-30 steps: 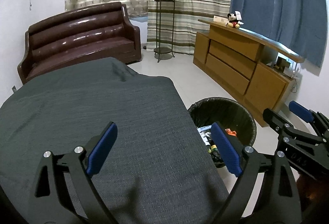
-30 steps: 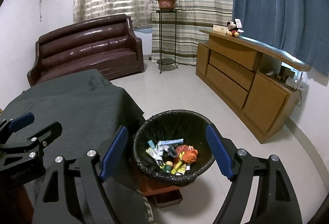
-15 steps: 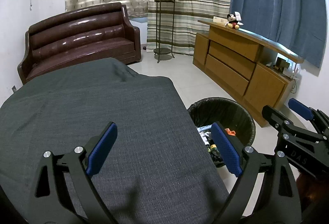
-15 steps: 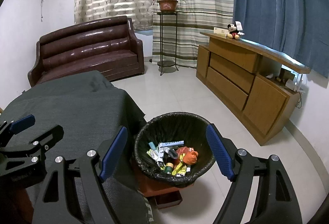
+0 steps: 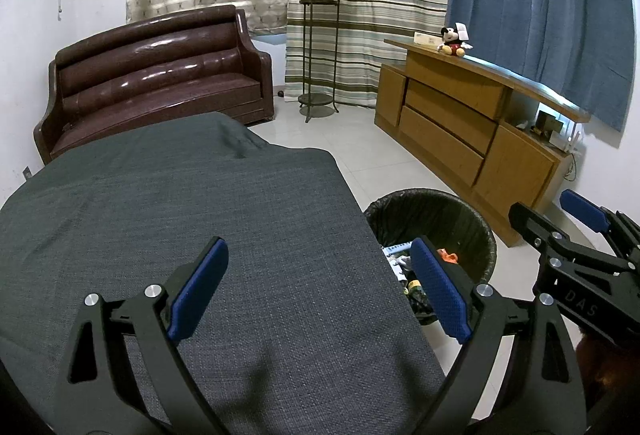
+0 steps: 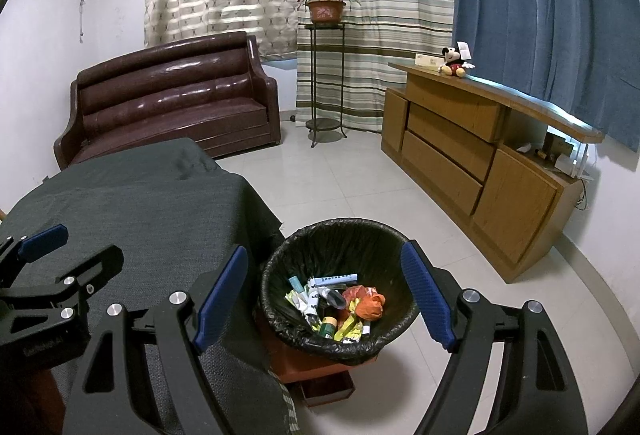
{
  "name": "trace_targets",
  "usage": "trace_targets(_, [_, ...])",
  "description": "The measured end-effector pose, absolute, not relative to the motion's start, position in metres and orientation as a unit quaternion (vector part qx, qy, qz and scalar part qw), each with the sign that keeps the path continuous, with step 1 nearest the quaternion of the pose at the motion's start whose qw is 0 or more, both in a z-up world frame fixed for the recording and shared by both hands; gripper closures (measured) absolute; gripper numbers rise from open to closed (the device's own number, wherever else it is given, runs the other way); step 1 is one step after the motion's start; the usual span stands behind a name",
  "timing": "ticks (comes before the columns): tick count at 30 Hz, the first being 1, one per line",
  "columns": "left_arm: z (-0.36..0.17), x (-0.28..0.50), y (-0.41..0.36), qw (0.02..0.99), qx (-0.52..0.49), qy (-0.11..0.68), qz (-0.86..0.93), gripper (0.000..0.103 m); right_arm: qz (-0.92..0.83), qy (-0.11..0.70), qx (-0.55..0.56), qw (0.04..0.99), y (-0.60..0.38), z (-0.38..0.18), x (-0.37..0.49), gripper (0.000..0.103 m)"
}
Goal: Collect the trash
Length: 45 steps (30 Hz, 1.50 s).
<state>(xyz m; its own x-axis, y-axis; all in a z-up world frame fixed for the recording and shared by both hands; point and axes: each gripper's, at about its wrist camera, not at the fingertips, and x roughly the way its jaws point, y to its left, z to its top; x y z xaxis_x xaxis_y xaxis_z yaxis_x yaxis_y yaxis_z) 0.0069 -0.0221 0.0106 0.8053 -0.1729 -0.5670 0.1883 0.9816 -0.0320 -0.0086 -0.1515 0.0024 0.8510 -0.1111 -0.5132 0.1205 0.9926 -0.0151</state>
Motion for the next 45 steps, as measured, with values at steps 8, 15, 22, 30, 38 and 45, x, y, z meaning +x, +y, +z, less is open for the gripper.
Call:
trace_targets(8, [0.0105, 0.0068, -0.0227, 0.95, 0.013, 0.297, -0.095, 0.013, -0.06, 0.266, 0.009, 0.962, -0.1515, 0.0019, -0.0087, 0.026])
trace_targets(15, [0.0105, 0.0067, -0.0232, 0.95, 0.013, 0.298, -0.095, 0.013, -0.06, 0.266, 0.009, 0.962, -0.1514, 0.0016, -0.0088, 0.026])
trace_targets(22, [0.0095, 0.005, -0.0242, 0.949, 0.011, 0.3, -0.097, 0.013, -0.06, 0.266, 0.009, 0.962, -0.1514, 0.0017, -0.009, 0.026])
trace_targets(30, [0.0097, 0.0057, -0.0257, 0.949, 0.011, 0.299, -0.097, 0.013, -0.06, 0.266, 0.008, 0.962, -0.1515, 0.0011, -0.0087, 0.026])
trace_targets(38, [0.0096, 0.0058, -0.0254, 0.949, 0.012, 0.299, -0.097, 0.013, -0.06, 0.266, 0.009, 0.962, -0.1515, 0.0008, -0.0087, 0.026])
trace_targets(45, [0.0098, 0.002, -0.0285, 0.95, 0.017, 0.294, -0.101, 0.013, -0.06, 0.266, 0.008, 0.962, -0.1515, 0.0003, -0.0083, 0.026])
